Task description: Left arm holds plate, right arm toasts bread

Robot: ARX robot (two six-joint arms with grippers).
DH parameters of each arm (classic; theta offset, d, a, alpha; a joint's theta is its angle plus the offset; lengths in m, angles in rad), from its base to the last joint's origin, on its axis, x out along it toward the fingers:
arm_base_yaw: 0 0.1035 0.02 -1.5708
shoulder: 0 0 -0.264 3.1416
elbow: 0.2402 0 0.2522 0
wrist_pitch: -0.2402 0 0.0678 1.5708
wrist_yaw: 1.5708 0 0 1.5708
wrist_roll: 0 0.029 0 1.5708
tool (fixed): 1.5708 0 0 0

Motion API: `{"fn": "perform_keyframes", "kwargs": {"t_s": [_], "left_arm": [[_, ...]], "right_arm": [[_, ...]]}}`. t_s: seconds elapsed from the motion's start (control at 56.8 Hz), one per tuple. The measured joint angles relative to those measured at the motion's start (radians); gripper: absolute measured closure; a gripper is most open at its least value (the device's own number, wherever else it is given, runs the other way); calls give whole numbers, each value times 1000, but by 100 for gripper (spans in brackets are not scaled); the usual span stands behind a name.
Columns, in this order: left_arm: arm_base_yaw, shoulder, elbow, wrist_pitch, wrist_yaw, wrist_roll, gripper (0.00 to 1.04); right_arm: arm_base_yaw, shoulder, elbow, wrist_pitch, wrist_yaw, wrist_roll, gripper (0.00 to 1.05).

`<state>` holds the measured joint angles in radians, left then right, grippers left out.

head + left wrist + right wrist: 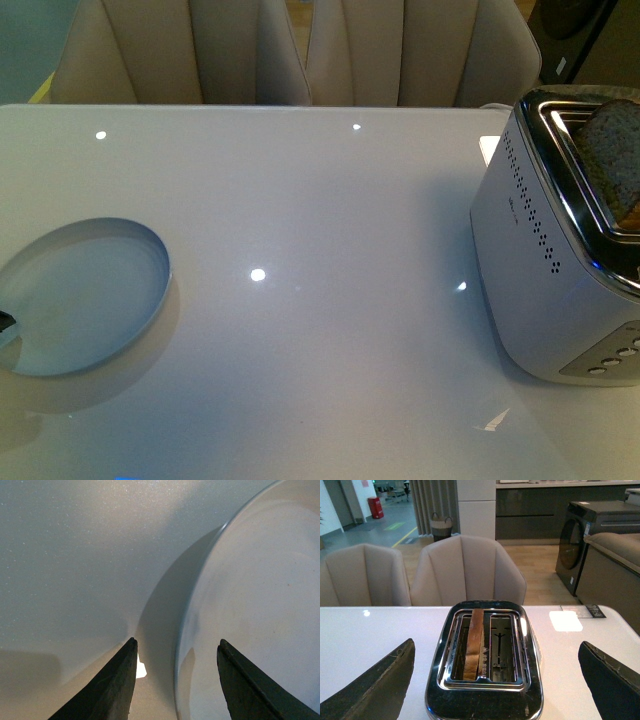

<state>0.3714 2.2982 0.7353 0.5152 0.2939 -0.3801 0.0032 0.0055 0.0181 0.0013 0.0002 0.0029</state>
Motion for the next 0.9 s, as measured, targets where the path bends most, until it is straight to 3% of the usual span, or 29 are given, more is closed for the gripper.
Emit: {"fn": "perform_keyframes", "kwargs": {"t_s": [0.282,0.475,0.757,0.897], "left_arm": [[-37,-206,-25,-11,25,-17,35],[-79,-421,-59,-99,7,6,5],[-218,-830,-56,-317,-36,-29,7],[-340,-945,12,-429,-87,-70,7]], "right_arm": [[0,0,0,0,0,0,9],[0,0,0,0,0,0,9],[0,0,0,0,0,0,9],[0,0,0,0,0,0,9]]}}
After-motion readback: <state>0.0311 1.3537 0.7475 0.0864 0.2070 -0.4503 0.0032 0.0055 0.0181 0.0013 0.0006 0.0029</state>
